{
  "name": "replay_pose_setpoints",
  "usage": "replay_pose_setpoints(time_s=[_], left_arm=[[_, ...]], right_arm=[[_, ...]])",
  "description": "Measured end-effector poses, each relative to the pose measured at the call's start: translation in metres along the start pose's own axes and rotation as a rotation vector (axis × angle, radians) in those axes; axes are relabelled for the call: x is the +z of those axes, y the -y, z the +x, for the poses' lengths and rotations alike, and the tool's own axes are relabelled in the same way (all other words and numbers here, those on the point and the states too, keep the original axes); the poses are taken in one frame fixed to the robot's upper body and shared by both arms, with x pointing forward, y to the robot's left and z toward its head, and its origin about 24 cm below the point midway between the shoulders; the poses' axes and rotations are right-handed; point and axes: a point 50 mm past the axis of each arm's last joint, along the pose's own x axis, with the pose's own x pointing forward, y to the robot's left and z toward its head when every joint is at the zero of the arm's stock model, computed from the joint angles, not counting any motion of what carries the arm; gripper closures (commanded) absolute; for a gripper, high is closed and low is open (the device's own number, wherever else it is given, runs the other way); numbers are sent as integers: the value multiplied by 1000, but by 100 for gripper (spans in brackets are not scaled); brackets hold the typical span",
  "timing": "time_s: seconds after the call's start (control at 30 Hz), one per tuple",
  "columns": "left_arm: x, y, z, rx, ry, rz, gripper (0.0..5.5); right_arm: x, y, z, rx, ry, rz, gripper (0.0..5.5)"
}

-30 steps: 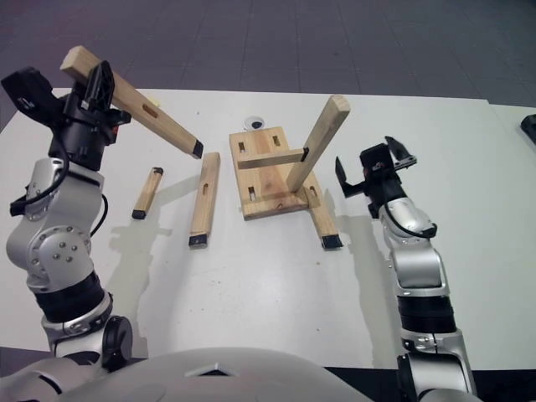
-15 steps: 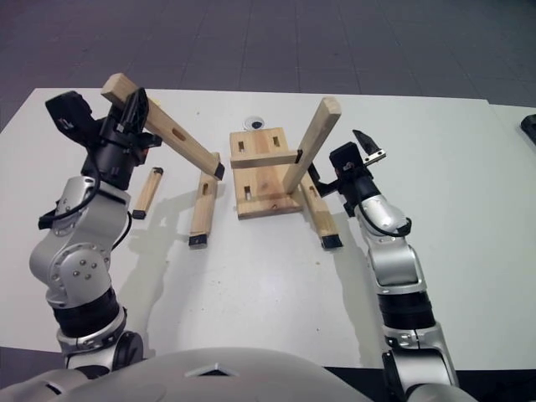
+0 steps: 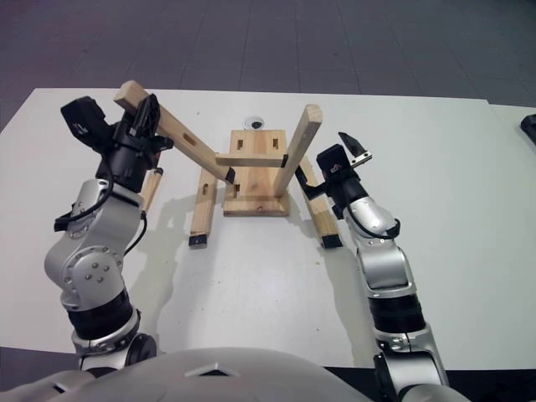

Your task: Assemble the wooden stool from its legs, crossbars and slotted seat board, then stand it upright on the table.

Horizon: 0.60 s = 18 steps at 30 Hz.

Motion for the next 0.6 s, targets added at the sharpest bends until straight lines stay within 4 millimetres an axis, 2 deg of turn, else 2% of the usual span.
replay_pose_setpoints(time_s=[0.43, 0.6], left_arm=[[-9, -7, -8, 28, -44, -1, 448], [-16, -14, -9, 72, -75, -102, 448]], right_arm=[[-1, -4, 0, -25, -7, 8, 10], [-1, -5, 0, -27, -9, 12, 10]])
